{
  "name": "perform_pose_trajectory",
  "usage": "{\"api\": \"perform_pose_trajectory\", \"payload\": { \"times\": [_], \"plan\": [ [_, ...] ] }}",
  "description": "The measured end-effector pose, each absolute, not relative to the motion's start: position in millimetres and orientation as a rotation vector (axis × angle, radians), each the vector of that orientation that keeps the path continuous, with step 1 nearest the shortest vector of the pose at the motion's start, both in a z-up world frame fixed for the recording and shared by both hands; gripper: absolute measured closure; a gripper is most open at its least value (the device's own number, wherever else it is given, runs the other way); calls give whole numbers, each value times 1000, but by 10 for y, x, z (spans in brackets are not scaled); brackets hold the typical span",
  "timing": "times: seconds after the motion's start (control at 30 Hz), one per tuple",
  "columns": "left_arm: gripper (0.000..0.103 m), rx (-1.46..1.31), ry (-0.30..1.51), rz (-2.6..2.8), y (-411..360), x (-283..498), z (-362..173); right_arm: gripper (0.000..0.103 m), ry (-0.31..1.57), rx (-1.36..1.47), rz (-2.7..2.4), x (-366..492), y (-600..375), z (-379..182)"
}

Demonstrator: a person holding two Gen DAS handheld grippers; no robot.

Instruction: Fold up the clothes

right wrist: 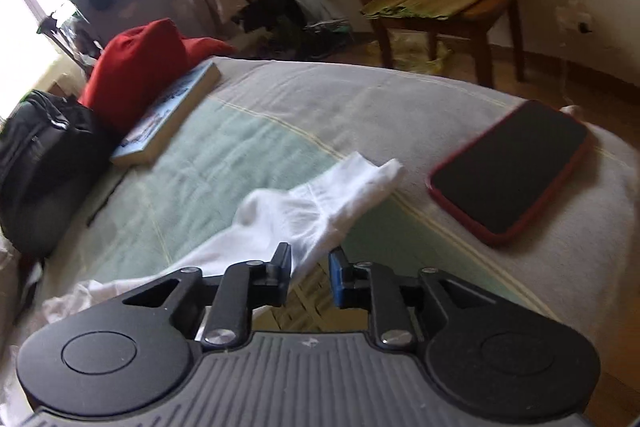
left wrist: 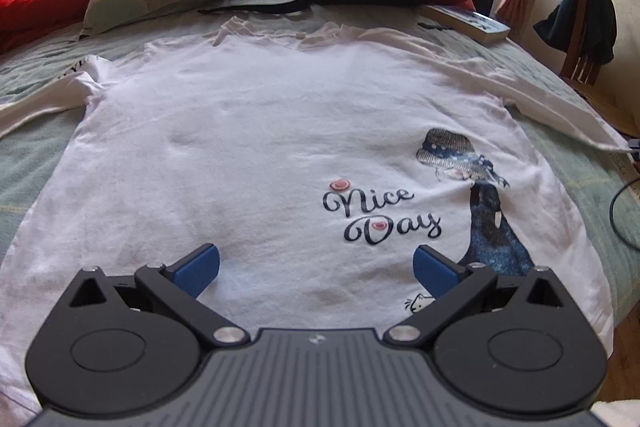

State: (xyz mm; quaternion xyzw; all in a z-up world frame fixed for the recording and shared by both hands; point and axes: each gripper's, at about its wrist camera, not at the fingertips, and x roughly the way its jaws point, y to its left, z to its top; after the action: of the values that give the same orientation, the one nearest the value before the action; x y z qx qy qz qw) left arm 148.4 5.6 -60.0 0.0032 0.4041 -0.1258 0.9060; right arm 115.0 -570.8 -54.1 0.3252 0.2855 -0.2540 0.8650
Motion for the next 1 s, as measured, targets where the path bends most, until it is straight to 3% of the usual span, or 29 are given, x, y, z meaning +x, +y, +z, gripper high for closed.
{"api": "perform_pose_trajectory", "payload": {
  "times": [0.17, 0.33, 0.57, 0.63, 0.97, 1.0],
  "plan": [
    [1, 37, 813, -260, -1, 1471, -531, 72, 490, 531, -512, 1088, -5371, -168],
    [1, 38, 805, -265, -24, 1445, -513, 67, 496, 336, -221, 1732, -4944, 64],
    [1, 27, 799, -248, 7, 1429, -487, 63, 703, 184, 126, 3025, -4433, -267],
    [1, 16, 800, -241, 41, 1441, -483, 56, 747, 156, 163, 3269, -4333, -378],
    [1, 6, 824, -246, 47, 1565, -548, 56, 824, 12, 264, 3633, -3855, -678],
    [1, 5, 826, -249, 53, 1566, -560, 60, 830, -5, 270, 3646, -3820, -710]
  ]
}}
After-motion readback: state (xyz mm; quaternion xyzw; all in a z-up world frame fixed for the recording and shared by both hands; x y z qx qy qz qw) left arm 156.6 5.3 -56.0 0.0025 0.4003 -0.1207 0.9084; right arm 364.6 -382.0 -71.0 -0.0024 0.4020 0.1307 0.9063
